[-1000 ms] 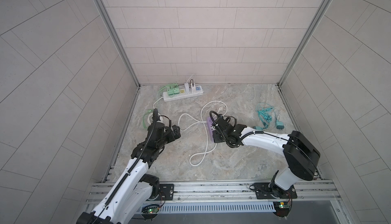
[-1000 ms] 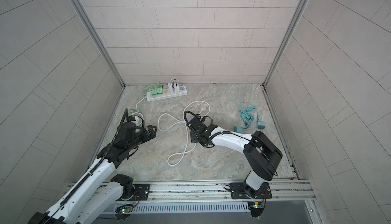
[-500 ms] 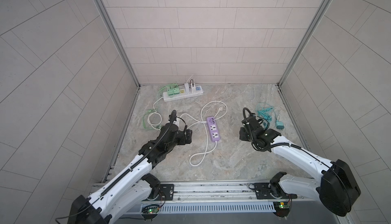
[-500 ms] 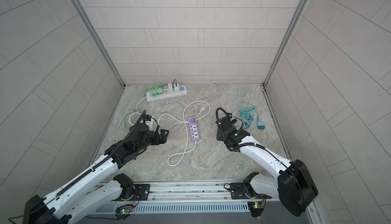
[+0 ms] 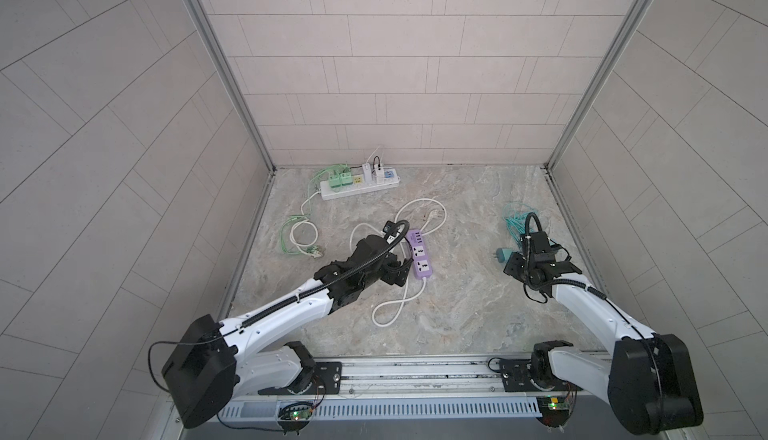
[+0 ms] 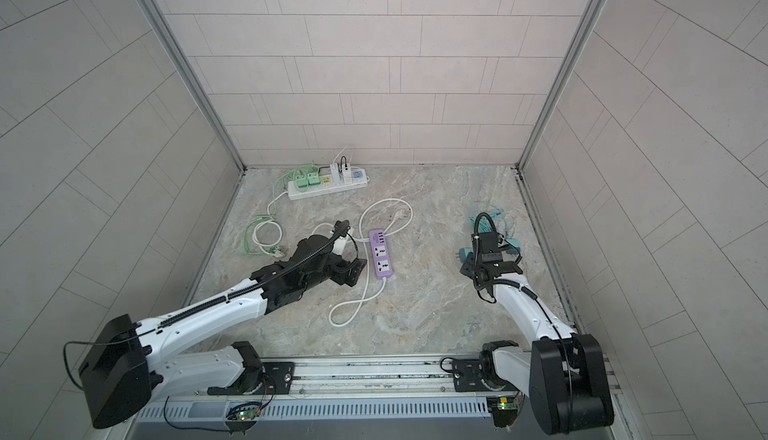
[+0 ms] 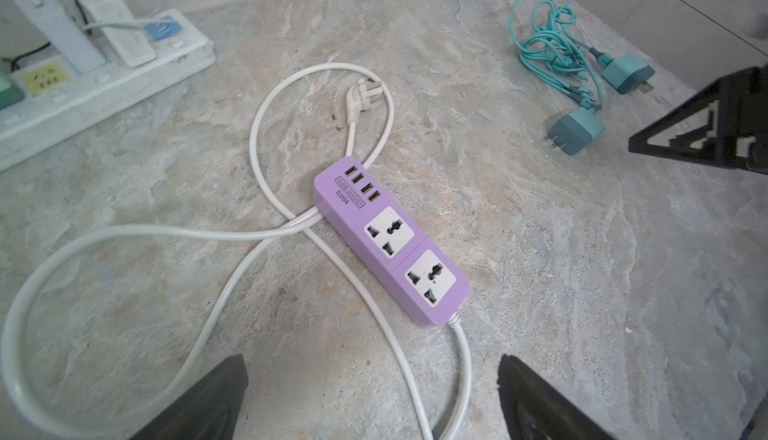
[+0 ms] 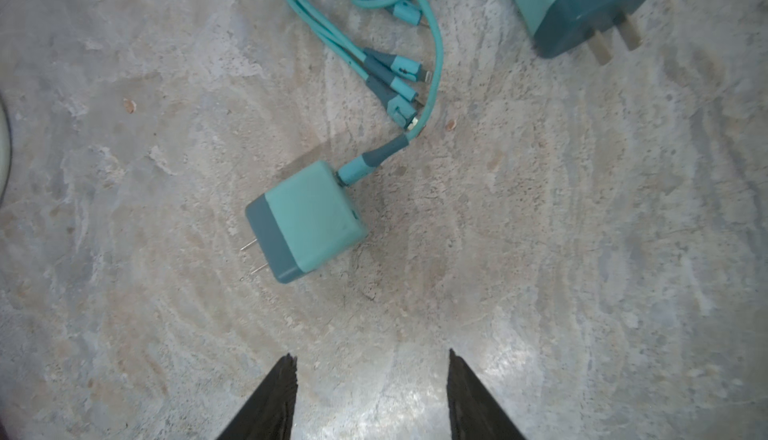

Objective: Insert the plug
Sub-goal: 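Grasp the teal charger with the right gripper while the left arm reaches forward, then lift the teal charger with the right gripper and carry it toward the left gripper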

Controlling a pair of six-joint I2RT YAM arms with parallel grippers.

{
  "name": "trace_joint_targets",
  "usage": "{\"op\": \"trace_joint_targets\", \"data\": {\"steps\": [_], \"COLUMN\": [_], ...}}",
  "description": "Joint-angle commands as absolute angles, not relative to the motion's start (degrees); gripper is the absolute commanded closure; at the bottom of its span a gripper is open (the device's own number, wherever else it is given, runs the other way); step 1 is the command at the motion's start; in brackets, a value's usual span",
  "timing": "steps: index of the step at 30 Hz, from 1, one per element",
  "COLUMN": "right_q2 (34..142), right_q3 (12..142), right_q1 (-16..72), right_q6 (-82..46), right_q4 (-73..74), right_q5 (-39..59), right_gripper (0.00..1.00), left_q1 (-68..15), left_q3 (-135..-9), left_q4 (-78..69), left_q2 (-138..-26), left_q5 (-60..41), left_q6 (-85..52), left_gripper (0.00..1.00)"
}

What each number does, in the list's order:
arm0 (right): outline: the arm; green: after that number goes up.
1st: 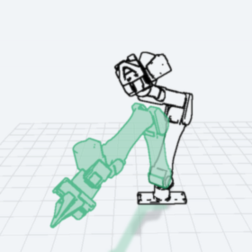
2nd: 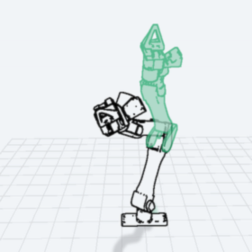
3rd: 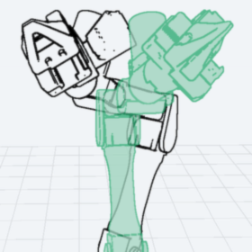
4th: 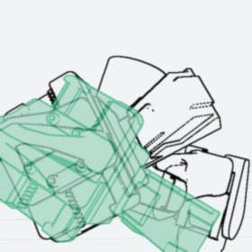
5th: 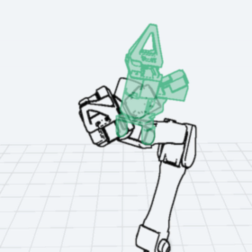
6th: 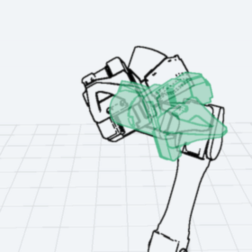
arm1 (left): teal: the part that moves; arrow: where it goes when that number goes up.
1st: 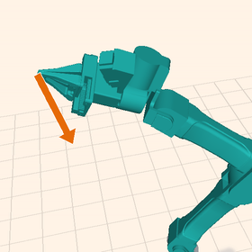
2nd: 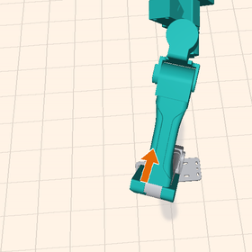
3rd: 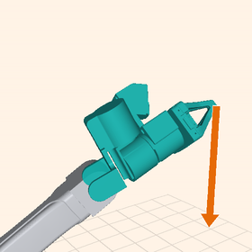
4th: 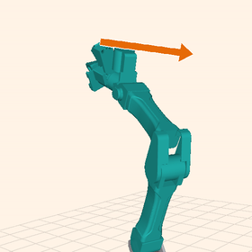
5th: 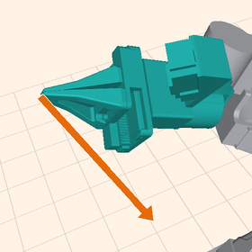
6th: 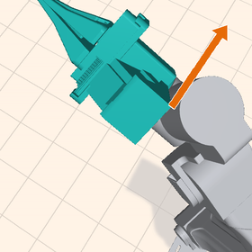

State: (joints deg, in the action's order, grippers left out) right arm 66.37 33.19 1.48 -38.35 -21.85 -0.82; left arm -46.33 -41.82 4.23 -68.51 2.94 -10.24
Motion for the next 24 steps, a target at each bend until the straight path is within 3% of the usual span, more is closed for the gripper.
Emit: {"op": "trace_joint_targets", "data": {"steps": [1,16,24], "right_q2": [71.0,90.81,88.08], "right_q3": [35.15,45.09,43.38], "right_q1": [-1.74,-5.71,-6.15], "right_q6": [-37.77,-41.65,-44.4], "right_q4": [-17.98,-10.33,-6.97], "right_q5": [3.34,21.0,21.89], "right_gripper": [0.43,0.44,0.41], "left_q1": [-47.55,-49.66,-49.66], "left_q3": [-44.19,-38.35,-39.47], "left_q4": [0.26,-5.01,-3.58], "left_q2": [-70.72,-67.97,-69.34], "left_q5": [4.31,10.12,10.37], "left_q6": [-2.98,-2.92,-2.91], "left_gripper": [0.0,0.0,0.0]}}
